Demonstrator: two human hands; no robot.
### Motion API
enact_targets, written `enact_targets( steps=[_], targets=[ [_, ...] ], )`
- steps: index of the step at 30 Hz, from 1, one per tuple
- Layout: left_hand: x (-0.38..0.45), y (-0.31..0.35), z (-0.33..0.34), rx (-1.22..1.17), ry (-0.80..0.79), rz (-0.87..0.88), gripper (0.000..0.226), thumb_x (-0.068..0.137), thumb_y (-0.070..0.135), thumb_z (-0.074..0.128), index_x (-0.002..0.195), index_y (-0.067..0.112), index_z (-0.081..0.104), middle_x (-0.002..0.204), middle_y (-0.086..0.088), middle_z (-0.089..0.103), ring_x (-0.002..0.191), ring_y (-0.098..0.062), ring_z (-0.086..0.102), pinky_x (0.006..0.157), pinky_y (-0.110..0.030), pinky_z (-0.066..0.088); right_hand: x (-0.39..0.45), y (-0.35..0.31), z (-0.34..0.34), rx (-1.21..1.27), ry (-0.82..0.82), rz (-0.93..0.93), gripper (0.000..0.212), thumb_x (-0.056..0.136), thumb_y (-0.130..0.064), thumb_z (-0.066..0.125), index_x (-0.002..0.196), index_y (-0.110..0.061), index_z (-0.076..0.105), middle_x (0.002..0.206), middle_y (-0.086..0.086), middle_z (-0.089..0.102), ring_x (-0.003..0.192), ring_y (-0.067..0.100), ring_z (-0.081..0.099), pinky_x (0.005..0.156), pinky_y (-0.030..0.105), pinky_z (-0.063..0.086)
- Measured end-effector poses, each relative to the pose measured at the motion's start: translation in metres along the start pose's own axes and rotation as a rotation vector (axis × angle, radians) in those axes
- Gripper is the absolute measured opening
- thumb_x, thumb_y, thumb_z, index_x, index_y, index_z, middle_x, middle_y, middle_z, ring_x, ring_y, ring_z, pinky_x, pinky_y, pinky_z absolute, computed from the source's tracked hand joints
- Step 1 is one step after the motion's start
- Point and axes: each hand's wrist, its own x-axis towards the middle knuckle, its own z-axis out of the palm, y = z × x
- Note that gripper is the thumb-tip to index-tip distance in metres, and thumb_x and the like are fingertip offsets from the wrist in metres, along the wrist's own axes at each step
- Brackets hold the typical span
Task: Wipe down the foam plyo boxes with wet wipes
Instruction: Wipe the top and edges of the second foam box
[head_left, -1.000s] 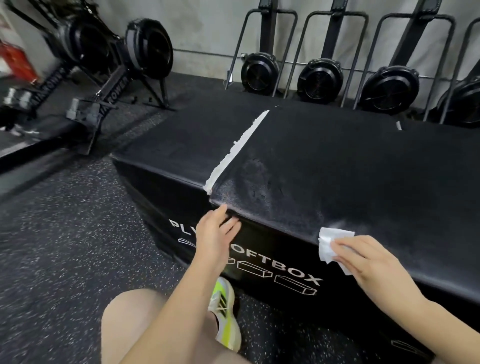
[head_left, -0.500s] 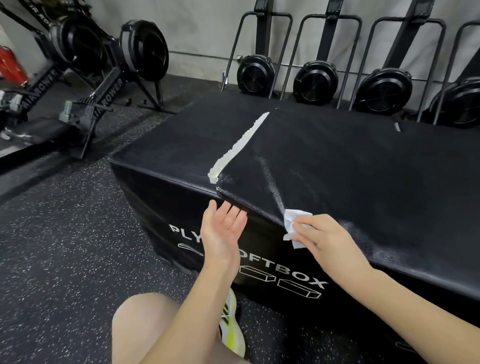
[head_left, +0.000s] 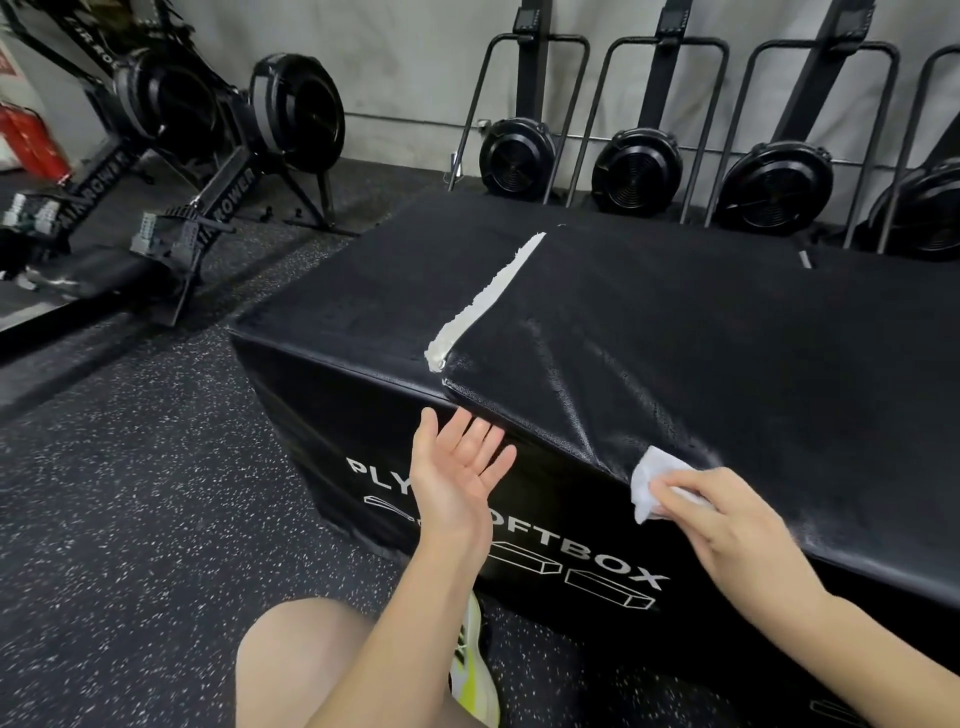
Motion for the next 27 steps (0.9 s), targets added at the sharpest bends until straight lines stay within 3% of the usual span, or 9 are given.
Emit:
enact_targets(
  steps=[2, 6, 10, 14, 16, 18, 21, 24, 27],
  targets=[
    [0.000, 0.000, -0.001, 0.056, 0.001, -0.003, 0.064, 0.101, 0.056, 0.041, 0.140, 0.008, 0.056, 0.125, -0.011, 0.071, 0.114, -0.024, 0.069, 0.080, -0.037, 0.052, 0.019, -0.012, 0.014, 0.009, 0.003, -0.021, 0.046, 0.074, 0.008, 0.078, 0.110, -0.020, 0.070, 0.106, -0.006, 0.062, 0.085, 0.024, 0.060, 0.069, 0.035, 0.054],
    [0.001, 0.003, -0.002, 0.097, 0.011, -0.011, 0.067, 0.101, 0.059, 0.037, 0.138, 0.007, 0.057, 0.118, -0.010, 0.074, 0.109, -0.023, 0.071, 0.073, -0.033, 0.044, 0.054, -0.042, 0.039, 0.000, 0.075, -0.058, 0.040, 0.073, 0.006, 0.078, 0.098, -0.023, 0.066, 0.098, -0.019, 0.055, 0.083, 0.010, 0.032, 0.060, 0.026, 0.041],
    [0.003, 0.005, -0.003, 0.111, -0.003, -0.012, 0.076, 0.099, 0.066, 0.034, 0.135, 0.004, 0.057, 0.117, -0.015, 0.073, 0.109, -0.026, 0.072, 0.052, -0.024, 0.041, 0.078, -0.056, 0.060, 0.012, 0.157, -0.108, 0.037, 0.072, 0.005, 0.081, 0.105, -0.009, 0.073, 0.103, -0.002, 0.067, 0.081, 0.018, 0.041, 0.055, 0.032, 0.045],
    [0.007, 0.007, -0.007, 0.136, -0.003, -0.010, 0.083, 0.095, 0.074, 0.029, 0.129, 0.005, 0.061, 0.114, -0.014, 0.075, 0.107, -0.024, 0.072, 0.058, -0.027, 0.025, 0.116, -0.082, 0.074, 0.022, 0.096, -0.121, 0.019, 0.081, -0.003, 0.074, 0.098, -0.011, 0.072, 0.098, 0.000, 0.065, 0.083, 0.016, 0.043, 0.060, 0.030, 0.043],
    [0.010, 0.007, -0.009, 0.136, -0.018, -0.008, 0.090, 0.093, 0.077, 0.026, 0.129, 0.004, 0.062, 0.115, -0.013, 0.074, 0.108, -0.023, 0.072, 0.063, -0.025, 0.029, 0.139, -0.097, 0.079, 0.134, 0.066, -0.051, 0.015, 0.087, -0.005, 0.067, 0.097, -0.012, 0.075, 0.097, 0.001, 0.065, 0.088, 0.016, 0.051, 0.070, 0.031, 0.049],
    [0.011, 0.008, -0.010, 0.128, -0.029, -0.006, 0.094, 0.091, 0.080, 0.026, 0.131, 0.004, 0.063, 0.117, -0.012, 0.074, 0.099, -0.017, 0.072, 0.071, -0.020, 0.036, 0.161, -0.112, 0.084, 0.153, 0.012, -0.026, 0.013, 0.092, -0.011, 0.062, 0.085, -0.015, 0.073, 0.090, -0.003, 0.060, 0.088, 0.015, 0.043, 0.071, 0.031, 0.045],
    [0.014, 0.007, -0.013, 0.111, -0.033, 0.021, 0.097, 0.087, 0.083, 0.030, 0.123, 0.002, 0.069, 0.113, -0.015, 0.074, 0.083, -0.016, 0.065, 0.055, -0.024, 0.026, 0.186, -0.133, 0.090, 0.047, -0.087, -0.018, 0.026, 0.099, -0.024, 0.055, 0.081, -0.013, 0.071, 0.089, -0.003, 0.057, 0.088, 0.016, 0.036, 0.072, 0.034, 0.047],
    [0.018, 0.006, -0.016, 0.089, -0.051, 0.034, 0.100, 0.084, 0.084, 0.031, 0.122, -0.001, 0.068, 0.117, -0.020, 0.072, 0.102, -0.027, 0.064, 0.071, -0.031, 0.039, 0.191, -0.135, 0.085, -0.024, -0.154, -0.038, 0.028, 0.102, -0.025, 0.049, 0.092, -0.013, 0.073, 0.096, 0.003, 0.057, 0.094, 0.021, 0.043, 0.080, 0.035, 0.048],
    [0.020, 0.003, -0.017, 0.081, -0.064, 0.057, 0.099, 0.087, 0.081, 0.029, 0.127, -0.003, 0.063, 0.118, -0.021, 0.071, 0.113, -0.030, 0.069, 0.103, -0.044, 0.048, 0.172, -0.120, 0.077, -0.006, -0.122, -0.083, 0.019, 0.097, -0.020, 0.058, 0.089, -0.009, 0.071, 0.097, 0.003, 0.057, 0.095, 0.022, 0.047, 0.073, 0.040, 0.050]
  ],
)
